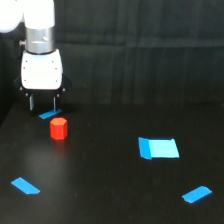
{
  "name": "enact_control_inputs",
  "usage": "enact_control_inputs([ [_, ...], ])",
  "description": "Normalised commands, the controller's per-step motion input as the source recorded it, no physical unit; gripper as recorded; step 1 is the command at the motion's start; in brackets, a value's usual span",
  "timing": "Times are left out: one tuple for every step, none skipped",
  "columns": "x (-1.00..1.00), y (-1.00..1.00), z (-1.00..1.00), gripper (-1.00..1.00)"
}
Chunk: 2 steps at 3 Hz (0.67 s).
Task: Pick up the red object from the table
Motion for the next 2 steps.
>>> enact_control_inputs([
  [-0.02,-0.34,0.0,0.99],
  [0.32,-0.87,-0.22,0.99],
])
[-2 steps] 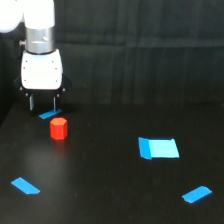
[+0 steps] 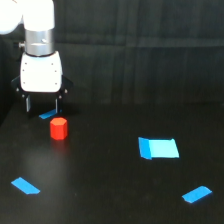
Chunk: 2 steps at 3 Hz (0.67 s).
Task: Pick up the red object from the table
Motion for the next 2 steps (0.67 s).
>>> enact_control_inputs([
  [0.53,-0.88,0.01,1.0],
  [0.56,-0.89,0.08,0.98],
])
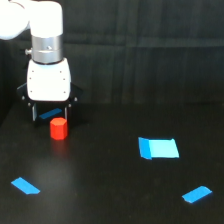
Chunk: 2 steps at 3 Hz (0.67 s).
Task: Pick up the red object from the table
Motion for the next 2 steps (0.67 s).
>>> enact_control_inputs([
  [0.39,-0.76,-0.01,1.0],
  [0.2,-0.24,-0.37,0.63],
])
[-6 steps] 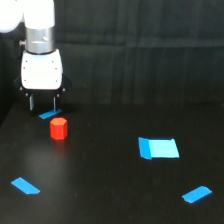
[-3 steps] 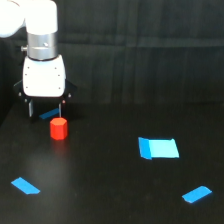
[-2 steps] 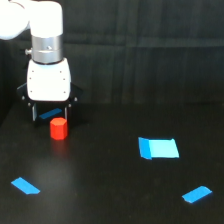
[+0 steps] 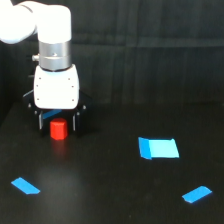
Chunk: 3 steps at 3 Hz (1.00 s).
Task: Pick up the red object from the table
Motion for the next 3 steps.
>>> enact_control_inputs([
  [0.07,0.13,-0.32,-0.97],
  [-0.07,0.15,-0.06,-1.0],
  [0.02,0.17,-0.02,-0.96],
])
